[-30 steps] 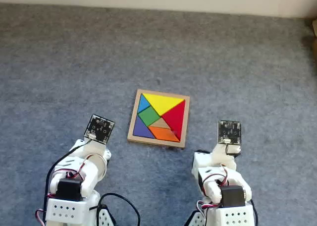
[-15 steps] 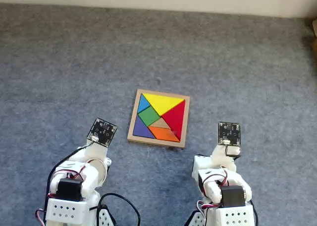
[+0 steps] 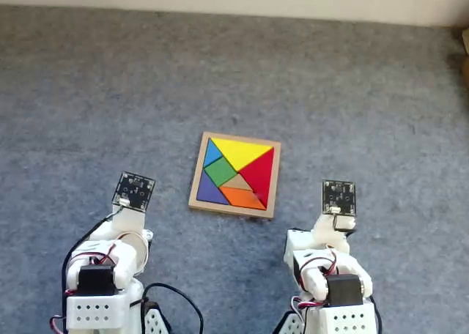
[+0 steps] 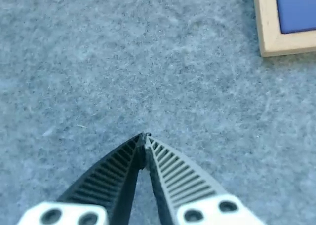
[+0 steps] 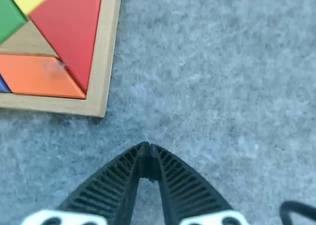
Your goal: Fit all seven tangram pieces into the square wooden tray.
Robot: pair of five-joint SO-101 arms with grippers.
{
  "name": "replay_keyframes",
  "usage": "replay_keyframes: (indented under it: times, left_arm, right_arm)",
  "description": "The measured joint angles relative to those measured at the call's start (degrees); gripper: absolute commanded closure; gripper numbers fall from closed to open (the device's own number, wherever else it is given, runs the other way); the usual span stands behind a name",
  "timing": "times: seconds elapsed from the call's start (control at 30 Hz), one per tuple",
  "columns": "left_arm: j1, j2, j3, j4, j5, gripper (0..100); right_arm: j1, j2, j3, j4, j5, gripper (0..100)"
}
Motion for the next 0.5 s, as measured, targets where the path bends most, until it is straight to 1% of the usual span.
replay_keyframes:
  times: [0.5]
  left_arm:
    - [0.35,0.0,0.0,0.0,0.0,99]
  right_arm:
    - [0.0,0.0,0.0,0.0,0.0,99.3]
